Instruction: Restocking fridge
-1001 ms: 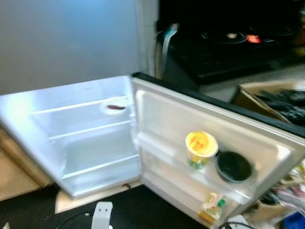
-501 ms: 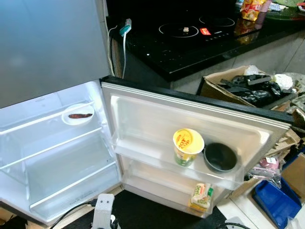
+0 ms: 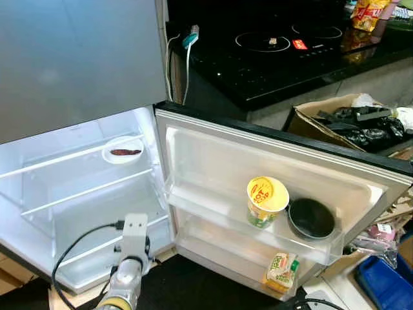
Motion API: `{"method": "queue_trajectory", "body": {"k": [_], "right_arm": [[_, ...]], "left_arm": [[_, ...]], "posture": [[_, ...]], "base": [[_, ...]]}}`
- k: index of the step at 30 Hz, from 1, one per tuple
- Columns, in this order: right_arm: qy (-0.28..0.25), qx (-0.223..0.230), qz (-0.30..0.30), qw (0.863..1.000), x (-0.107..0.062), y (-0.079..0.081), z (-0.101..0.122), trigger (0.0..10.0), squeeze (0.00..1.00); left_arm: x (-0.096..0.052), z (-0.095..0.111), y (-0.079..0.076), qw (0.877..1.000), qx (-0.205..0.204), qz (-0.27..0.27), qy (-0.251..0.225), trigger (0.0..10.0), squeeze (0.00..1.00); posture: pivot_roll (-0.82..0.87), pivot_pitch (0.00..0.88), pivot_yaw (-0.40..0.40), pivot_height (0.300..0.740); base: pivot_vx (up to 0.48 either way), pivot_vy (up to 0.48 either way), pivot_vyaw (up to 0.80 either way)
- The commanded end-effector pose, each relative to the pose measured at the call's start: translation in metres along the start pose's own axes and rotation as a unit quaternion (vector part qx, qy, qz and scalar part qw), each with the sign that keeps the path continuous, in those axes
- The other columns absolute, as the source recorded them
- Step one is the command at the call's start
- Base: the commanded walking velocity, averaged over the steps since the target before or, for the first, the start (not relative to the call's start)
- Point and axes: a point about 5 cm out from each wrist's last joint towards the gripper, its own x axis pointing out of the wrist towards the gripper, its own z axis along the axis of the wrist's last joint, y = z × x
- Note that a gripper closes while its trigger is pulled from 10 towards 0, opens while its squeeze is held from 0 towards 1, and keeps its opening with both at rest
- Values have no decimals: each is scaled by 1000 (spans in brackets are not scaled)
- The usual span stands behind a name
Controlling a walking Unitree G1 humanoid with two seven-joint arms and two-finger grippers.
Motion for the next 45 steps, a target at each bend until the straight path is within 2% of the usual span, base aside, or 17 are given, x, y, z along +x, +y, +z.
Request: {"method": "queue_trajectory", "body": {"k": [1, 6, 7, 13, 19, 25, 28, 32, 39, 41, 44, 45], "right_arm": [[-14, 17, 13, 1000, 1, 3, 4, 10000, 0], [-28, 15, 33, 999, 1, 5, 9, 10000, 0], [-31, 17, 44, 998, 1, 6, 11, 10000, 0], [-51, 36, 73, 995, 1, 7, 20, 10000, 0], [-100, 44, 113, 988, -1, 3, 42, 10000, 0], [-136, 11, 187, 973, -5, 7, 66, 10000, 0], [-138, 5, 194, 971, -5, 8, 67, 10000, 0], [-161, -25, 234, 958, -9, 11, 83, 10000, 0], [-174, -53, 279, 943, -11, 19, 91, 10000, 0], [-174, -53, 279, 943, -11, 19, 91, 10000, 0], [-184, -72, 312, 929, -14, 25, 97, 10000, 0], [-184, -72, 312, 929, -14, 25, 97, 10000, 0]], "left_arm": [[2, 7, -7, 999, -24, -22, -21, 10000, 0], [2, 9, -13, 998, -45, -40, -29, 10000, 0], [2, 8, -13, 997, -60, -43, -28, 10000, 0], [1, 7, -14, 996, -63, -48, -29, 10000, 0], [1, 7, -12, 996, -62, -54, -31, 10000, 0], [3, 15, -13, 995, -66, -64, -47, 10000, 0], [4, 16, -14, 995, -65, -65, -49, 10000, 0], [4, 17, -14, 994, -63, -68, -52, 10000, 0], [3, 15, -14, 994, -60, -70, -51, 10000, 0], [3, 15, -14, 994, -60, -70, -51, 10000, 0], [3, 16, -14, 994, -62, -72, -53, 10000, 0], [3, 16, -14, 994, -62, -72, -53, 10000, 0]], "posture": [[-77, 0, -12, 740], [-77, 0, -12, 740], [-78, 0, -10, 740], [-78, 0, -8, 730], [-78, 0, -3, 705], [-76, 0, -1, 680], [-76, 0, -1, 675], [-71, 0, 1, 660], [-69, 0, 0, 640], [-69, 0, 0, 640], [-67, 0, -2, 625], [-67, 0, -2, 625]], "base": [[0, 0, 0], [0, 0, 0], [0, 0, 0], [0, 0, 0], [0, 0, 0], [0, 0, 0], [0, 0, 0], [0, 0, 0], [0, 0, 0], [0, 0, 0], [0, 0, 0], [0, 0, 0]]}}
